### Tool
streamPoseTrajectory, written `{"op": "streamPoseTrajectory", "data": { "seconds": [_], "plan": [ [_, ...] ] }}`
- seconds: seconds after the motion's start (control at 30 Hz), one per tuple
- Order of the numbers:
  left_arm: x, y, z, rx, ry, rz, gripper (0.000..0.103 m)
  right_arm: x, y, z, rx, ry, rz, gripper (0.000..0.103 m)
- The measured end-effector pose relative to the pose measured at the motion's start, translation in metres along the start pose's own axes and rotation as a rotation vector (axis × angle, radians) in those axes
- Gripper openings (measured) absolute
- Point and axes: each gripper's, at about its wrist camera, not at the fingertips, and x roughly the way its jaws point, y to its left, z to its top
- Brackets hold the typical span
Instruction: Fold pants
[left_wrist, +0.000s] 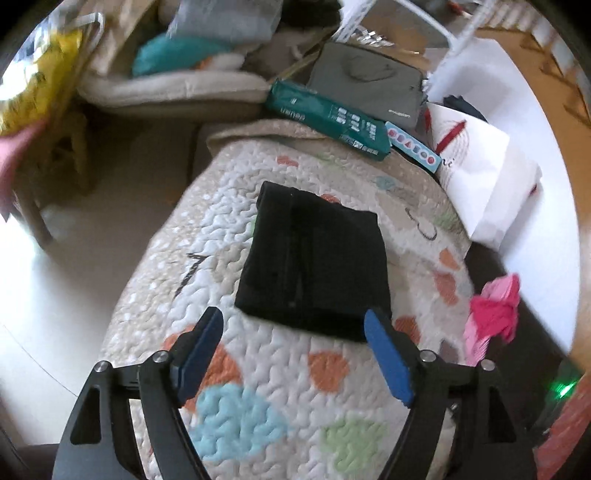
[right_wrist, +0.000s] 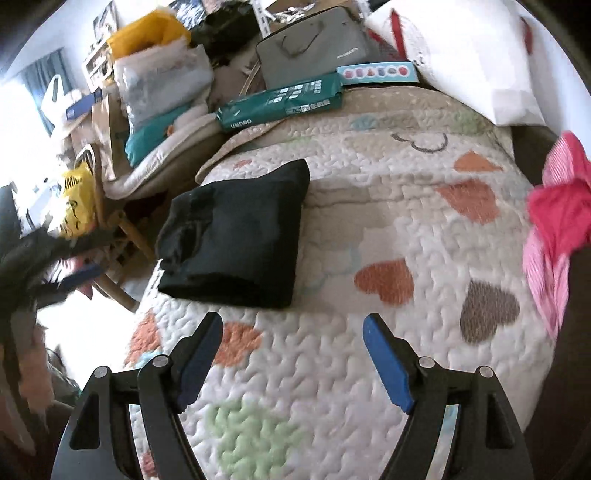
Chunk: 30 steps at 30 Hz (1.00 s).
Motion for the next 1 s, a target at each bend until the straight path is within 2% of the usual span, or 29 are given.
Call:
{"op": "streamPoseTrajectory", "data": {
  "seconds": [0.13,0.27,0.3,0.5,0.7,0.83,1.0],
  "plan": [
    [-0.005,-0.006,-0.030,0.122,-0.101,0.119,0.081,-0.005,0.005,-0.016,-0.022,-0.020,-0.045,0.084],
    [0.001,-0.001,-0.035,0.127,-0.088,0.149,0.081,0.002,0.008,-0.020,-0.026,-0.015,-0.074,0.084],
    [0.000,-0.001,-0.035,0.136,-0.107,0.161,0.081,0.004,0.008,-0.021,-0.026,-0.013,-0.080,0.084],
    [-0.016,-0.018,-0.040,0.222,-0.246,0.239,0.085,0.020,0.016,-0.021,-0.034,0.005,-0.097,0.084],
    [-0.036,-0.036,-0.049,0.319,-0.430,0.326,0.099,0.027,0.026,-0.024,-0.062,0.015,-0.103,0.084],
    [-0.038,-0.041,-0.047,0.345,-0.409,0.274,0.102,0.027,0.028,-0.025,-0.068,0.011,-0.106,0.085],
    [-0.038,-0.043,-0.048,0.336,-0.420,0.327,0.103,0.027,0.024,-0.026,-0.047,0.015,-0.117,0.085]
  ]
}}
